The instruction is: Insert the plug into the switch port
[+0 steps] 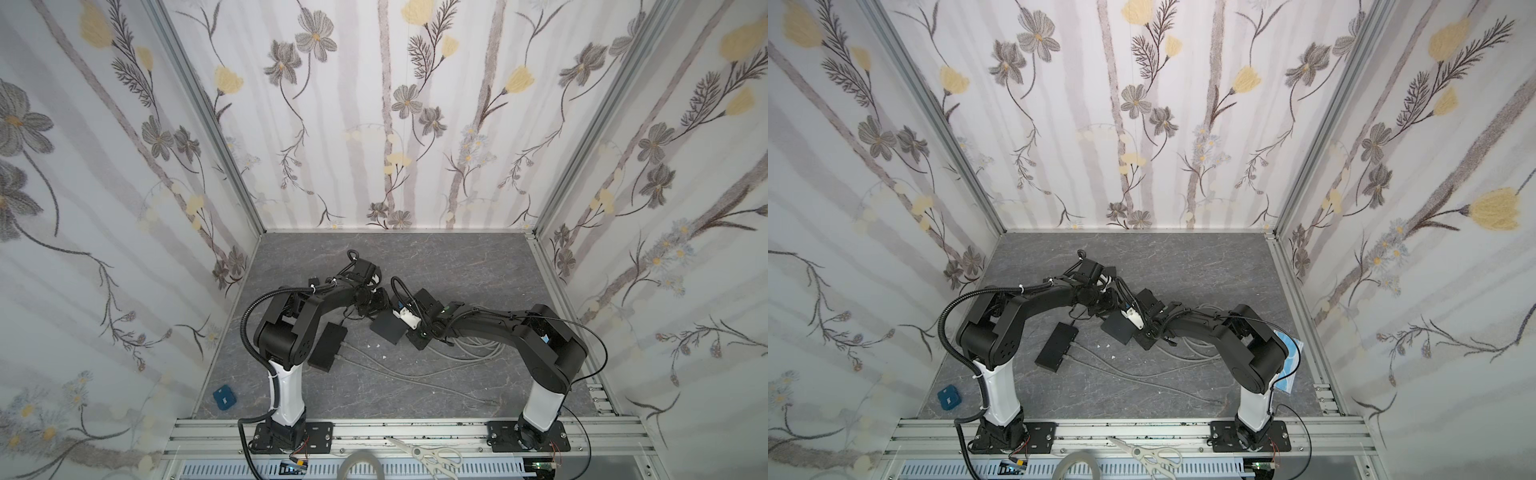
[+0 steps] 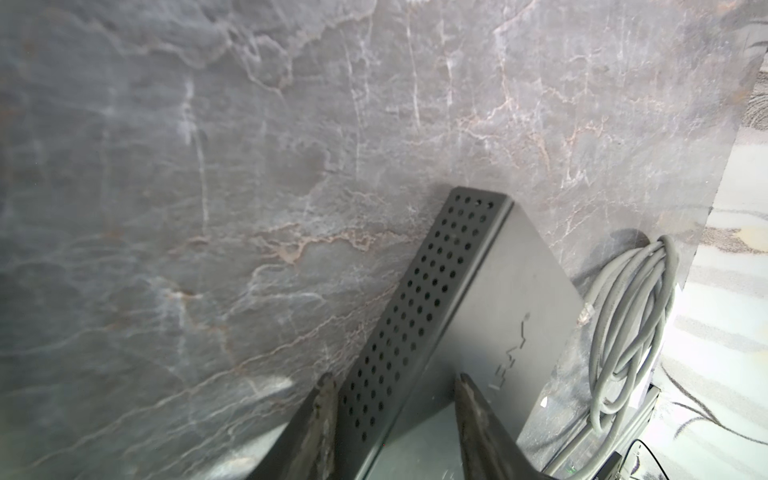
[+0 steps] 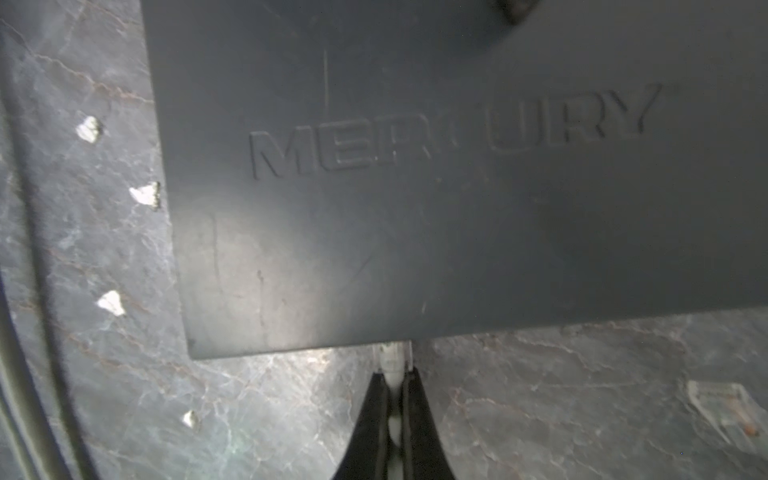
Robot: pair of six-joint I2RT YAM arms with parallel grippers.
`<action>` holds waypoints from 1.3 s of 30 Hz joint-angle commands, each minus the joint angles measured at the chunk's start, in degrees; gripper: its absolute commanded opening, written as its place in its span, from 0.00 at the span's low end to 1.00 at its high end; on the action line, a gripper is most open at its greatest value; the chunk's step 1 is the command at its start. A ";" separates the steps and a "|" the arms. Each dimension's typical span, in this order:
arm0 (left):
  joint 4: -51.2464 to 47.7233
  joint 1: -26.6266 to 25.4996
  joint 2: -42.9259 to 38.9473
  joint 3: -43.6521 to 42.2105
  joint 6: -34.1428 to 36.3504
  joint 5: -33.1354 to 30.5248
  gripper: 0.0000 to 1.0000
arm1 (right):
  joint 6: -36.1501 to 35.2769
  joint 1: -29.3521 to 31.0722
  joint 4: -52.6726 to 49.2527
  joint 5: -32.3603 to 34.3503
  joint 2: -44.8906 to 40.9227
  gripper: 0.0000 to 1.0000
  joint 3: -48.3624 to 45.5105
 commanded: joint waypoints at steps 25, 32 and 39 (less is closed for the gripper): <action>3.18 -4.09 -1.75 -3.49 -3.86 7.28 0.46 | -2.42 -0.25 12.77 1.22 0.52 0.00 2.31; 4.56 -4.96 -1.98 -4.69 -4.62 7.75 0.46 | -1.79 -0.43 19.39 2.43 -1.01 0.00 0.64; 4.53 -5.30 -1.87 -4.61 -4.55 8.17 0.46 | -2.74 -0.47 19.16 1.41 0.05 0.00 3.62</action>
